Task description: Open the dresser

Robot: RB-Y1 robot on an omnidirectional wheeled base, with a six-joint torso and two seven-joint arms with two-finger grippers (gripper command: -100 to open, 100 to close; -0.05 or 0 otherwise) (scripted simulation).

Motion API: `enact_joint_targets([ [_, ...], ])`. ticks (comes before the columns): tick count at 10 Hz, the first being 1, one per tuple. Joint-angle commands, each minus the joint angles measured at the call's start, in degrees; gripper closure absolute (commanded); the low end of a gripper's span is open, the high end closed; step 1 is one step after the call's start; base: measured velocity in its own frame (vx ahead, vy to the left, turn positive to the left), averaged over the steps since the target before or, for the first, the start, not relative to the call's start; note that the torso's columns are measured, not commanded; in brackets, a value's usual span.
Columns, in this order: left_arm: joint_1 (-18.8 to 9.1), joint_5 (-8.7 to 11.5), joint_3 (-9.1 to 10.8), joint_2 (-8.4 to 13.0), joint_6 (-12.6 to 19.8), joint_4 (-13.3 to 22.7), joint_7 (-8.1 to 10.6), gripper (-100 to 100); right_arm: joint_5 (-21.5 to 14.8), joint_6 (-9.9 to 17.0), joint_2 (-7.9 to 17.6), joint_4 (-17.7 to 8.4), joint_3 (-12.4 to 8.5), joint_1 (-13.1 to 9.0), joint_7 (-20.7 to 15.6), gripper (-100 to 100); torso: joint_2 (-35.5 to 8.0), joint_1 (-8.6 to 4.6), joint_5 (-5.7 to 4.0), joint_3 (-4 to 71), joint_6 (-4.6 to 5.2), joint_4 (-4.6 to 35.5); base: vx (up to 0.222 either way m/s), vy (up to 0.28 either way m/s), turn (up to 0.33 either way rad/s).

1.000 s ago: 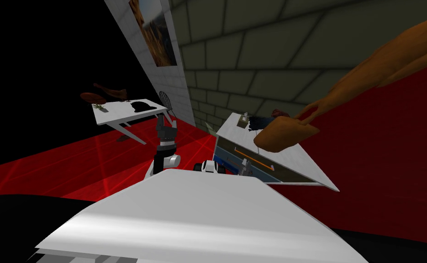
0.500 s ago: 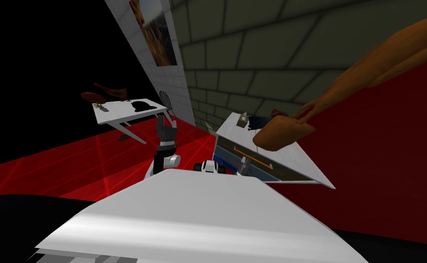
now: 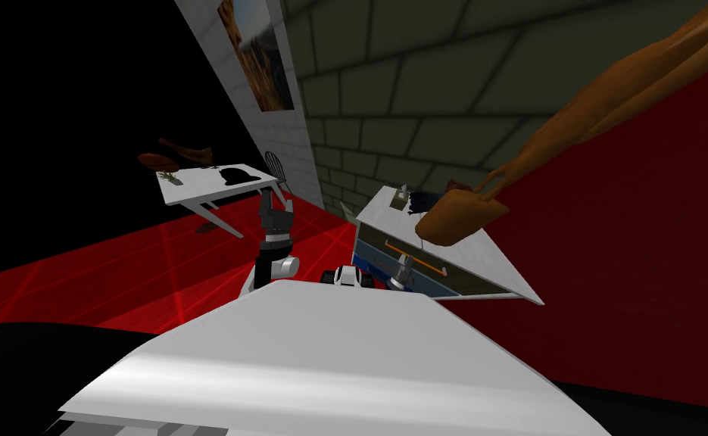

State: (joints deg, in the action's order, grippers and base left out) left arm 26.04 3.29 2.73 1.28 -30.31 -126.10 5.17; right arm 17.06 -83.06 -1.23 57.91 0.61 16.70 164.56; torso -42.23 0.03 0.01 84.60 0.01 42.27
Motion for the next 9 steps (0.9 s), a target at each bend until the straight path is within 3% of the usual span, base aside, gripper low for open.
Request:
enact_joint_targets([
  [1,0.0,0.0,0.00,0.0,0.0,0.0,0.00,0,-0.1,-2.8,0.3,-2.2,-0.2,0.9,1.5,100,0.1,0.04,0.01,0.0,0.00,0.0,0.036,0.028,-0.020],
  [4,0.0,0.0,0.00,0.0,0.0,0.0,0.00,0,-0.5,-7.3,0.7,-6.0,-0.5,2.1,3.7,100,0.2,-0.18,-0.06,0.1,-0.01,-0.1,0.043,0.035,0.003],
  [5,0.0,0.0,0.00,0.0,0.0,0.0,0.00,0,-0.5,-8.2,0.8,-6.8,-0.5,2.4,4.2,100,0.1,-0.10,-0.03,0.0,-0.01,0.0,0.055,0.022,-0.004],
  [6,0.0,0.0,0.00,0.0,0.0,0.0,0.00,0,-0.5,-7.3,0.7,-5.8,-0.4,2.4,3.7,100,-0.1,-0.05,-0.01,0.0,-0.01,0.0,0.024,0.009,-0.002],
  [7,0.0,0.0,0.00,0.0,0.0,0.0,0.00,0,-0.5,-7.2,1.5,-5.7,-0.4,2.5,1.9,-100,-0.2,-0.06,-0.01,-0.1,-0.02,0.1,0.006,0.003,0.004],
  [9,0.0,0.0,0.00,0.0,0.0,0.0,0.00,0,-0.3,-6.9,2.9,-5.7,-0.2,2.5,-1.0,-100,-0.2,-0.06,-0.01,-0.1,-0.01,0.0,0.000,0.000,0.000],
])
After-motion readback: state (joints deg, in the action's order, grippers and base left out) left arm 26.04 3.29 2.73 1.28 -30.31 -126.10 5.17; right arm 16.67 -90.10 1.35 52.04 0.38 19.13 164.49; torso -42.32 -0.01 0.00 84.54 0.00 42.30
